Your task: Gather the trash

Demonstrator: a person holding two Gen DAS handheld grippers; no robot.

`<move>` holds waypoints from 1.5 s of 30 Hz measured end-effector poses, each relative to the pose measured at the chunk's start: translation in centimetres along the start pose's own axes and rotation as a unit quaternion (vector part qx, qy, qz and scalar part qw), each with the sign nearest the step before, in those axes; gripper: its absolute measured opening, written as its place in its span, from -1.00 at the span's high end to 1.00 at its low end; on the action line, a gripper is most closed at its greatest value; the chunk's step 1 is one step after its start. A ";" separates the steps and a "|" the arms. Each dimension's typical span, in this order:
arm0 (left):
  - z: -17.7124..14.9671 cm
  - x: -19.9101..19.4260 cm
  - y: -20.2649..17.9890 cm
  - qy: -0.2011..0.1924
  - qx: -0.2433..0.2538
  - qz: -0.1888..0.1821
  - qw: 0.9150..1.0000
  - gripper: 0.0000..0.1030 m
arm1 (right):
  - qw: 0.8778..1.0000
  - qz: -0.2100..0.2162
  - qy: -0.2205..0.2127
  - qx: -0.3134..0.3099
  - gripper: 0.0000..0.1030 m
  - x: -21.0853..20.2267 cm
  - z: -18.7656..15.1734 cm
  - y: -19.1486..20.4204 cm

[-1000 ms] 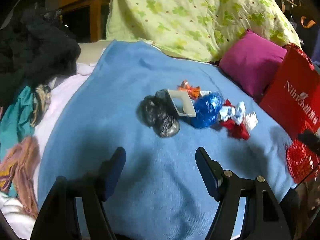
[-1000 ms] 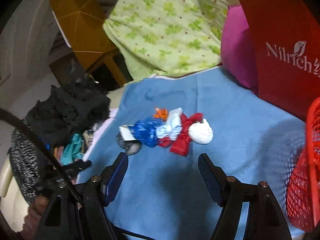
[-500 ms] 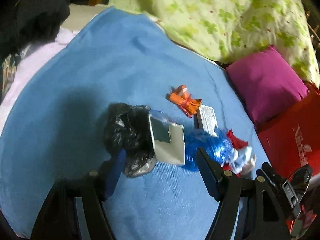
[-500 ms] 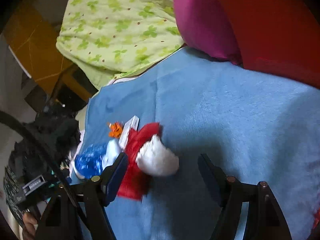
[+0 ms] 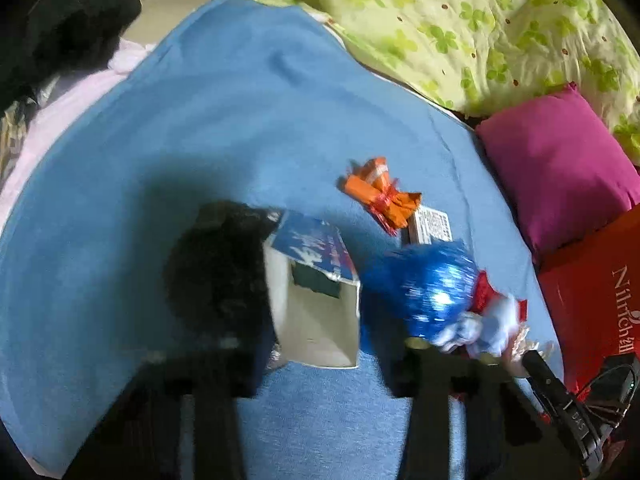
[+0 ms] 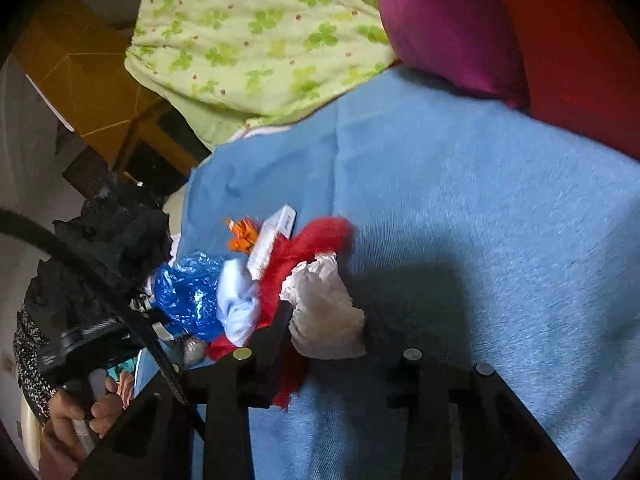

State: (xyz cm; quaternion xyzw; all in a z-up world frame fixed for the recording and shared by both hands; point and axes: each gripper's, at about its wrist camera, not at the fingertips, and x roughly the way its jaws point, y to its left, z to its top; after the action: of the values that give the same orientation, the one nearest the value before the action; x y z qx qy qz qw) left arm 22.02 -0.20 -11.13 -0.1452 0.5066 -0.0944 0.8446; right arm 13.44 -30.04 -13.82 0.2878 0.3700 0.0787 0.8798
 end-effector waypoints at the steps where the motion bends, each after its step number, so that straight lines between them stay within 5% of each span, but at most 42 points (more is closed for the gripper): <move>1: -0.1 0.0 -0.1 -0.002 0.005 0.004 1.000 0.33 | 1.000 0.002 -0.004 0.001 0.27 -0.4 0.0 0.0; 10: -2.7 -4.0 -1.1 -0.045 0.052 0.007 0.998 0.42 | 0.998 0.017 -0.058 -0.024 0.27 -5.0 -0.5 1.6; 21: -8.5 -14.0 -0.1 -0.113 0.104 -0.052 0.987 0.42 | 0.993 0.053 -0.096 -0.046 0.27 -10.3 -3.3 3.3; 32: -11.0 -9.9 3.7 -0.057 0.050 -0.069 0.995 0.37 | 0.996 0.052 -0.044 -0.062 0.27 -12.0 -8.1 3.3; 34: -10.7 -9.6 4.7 -0.058 0.027 -0.070 0.995 0.23 | 0.996 0.053 -0.041 -0.063 0.27 -12.0 -8.2 3.2; 38: -9.9 -10.9 6.7 -0.098 -0.006 -0.054 0.994 -0.38 | 0.996 0.055 -0.039 -0.066 0.27 -11.6 -8.2 3.3; 41: -10.0 -11.7 8.4 -0.121 -0.031 -0.059 0.990 -0.45 | 0.995 0.054 -0.039 -0.074 0.27 -11.5 -8.3 3.7; 45: -11.6 -11.2 8.3 -0.105 -0.012 -0.049 0.993 -0.46 | 0.994 0.057 -0.043 -0.082 0.27 -11.7 -8.3 4.1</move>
State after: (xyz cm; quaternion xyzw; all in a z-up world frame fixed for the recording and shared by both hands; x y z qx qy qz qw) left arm 6.62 9.27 -9.87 -0.1893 0.4087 -0.1136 0.8855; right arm -0.38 -27.02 -9.08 0.2387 0.3077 0.1460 0.9094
